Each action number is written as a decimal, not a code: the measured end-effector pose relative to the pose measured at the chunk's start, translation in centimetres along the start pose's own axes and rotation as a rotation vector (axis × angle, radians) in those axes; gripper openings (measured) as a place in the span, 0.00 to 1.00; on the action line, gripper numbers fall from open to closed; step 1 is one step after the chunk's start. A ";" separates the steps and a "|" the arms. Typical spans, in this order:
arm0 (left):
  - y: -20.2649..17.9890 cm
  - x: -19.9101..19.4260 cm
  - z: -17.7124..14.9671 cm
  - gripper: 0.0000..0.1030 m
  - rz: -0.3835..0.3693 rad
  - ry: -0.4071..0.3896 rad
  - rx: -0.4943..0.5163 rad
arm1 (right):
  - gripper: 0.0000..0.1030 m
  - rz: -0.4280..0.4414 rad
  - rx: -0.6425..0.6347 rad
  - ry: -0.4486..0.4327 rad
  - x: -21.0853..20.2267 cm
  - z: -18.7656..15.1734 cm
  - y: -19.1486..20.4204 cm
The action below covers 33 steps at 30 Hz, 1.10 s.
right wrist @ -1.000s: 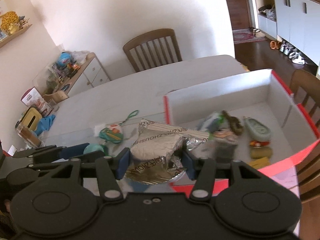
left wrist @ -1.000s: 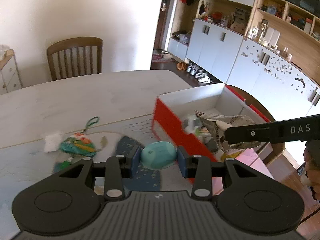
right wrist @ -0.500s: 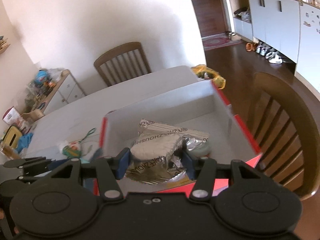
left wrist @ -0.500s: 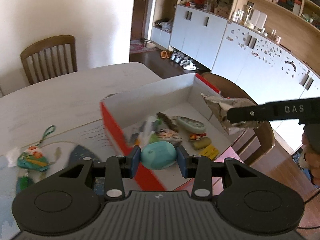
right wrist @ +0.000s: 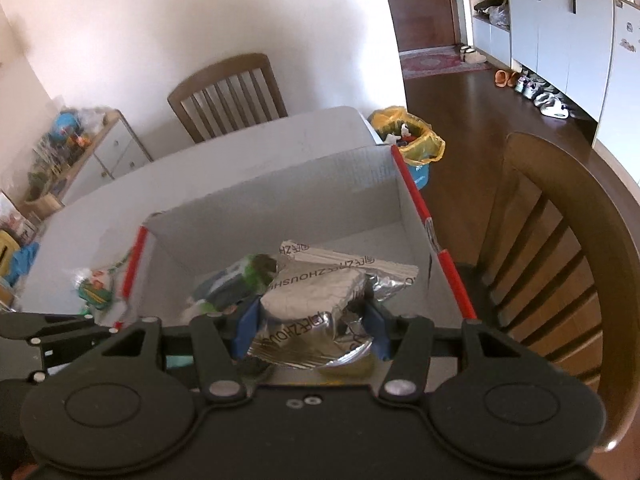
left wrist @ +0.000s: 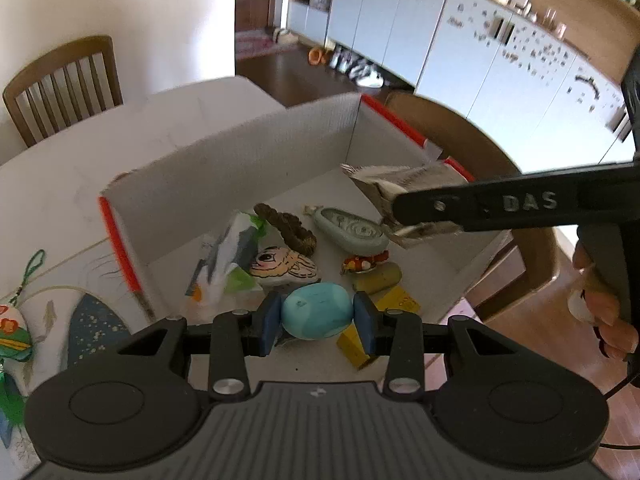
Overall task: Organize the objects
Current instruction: 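Open the left tool over the box while the right tool releases the foil bag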
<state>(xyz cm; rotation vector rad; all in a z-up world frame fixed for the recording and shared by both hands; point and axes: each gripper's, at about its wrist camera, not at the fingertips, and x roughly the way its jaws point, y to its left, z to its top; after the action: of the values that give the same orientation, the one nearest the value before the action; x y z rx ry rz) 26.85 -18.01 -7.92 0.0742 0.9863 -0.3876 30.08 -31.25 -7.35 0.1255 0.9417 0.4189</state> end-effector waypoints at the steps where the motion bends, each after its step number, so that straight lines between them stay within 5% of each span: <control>1: -0.2 0.6 0.2 0.37 0.006 0.012 0.004 | 0.53 0.002 -0.007 0.010 0.6 0.2 0.1; 17: -1.7 6.6 1.2 0.37 0.063 0.164 0.044 | 0.53 -0.016 -0.045 0.131 6.7 2.2 -1.0; 33: -1.7 8.5 2.0 0.38 0.060 0.224 0.040 | 0.61 0.028 -0.040 0.138 4.9 2.4 -0.8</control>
<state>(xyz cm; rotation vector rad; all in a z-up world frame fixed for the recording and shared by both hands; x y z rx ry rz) 31.99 -22.48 -13.61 0.1861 1.1947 -0.3485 34.77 -29.84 -9.91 0.0738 1.0681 0.4762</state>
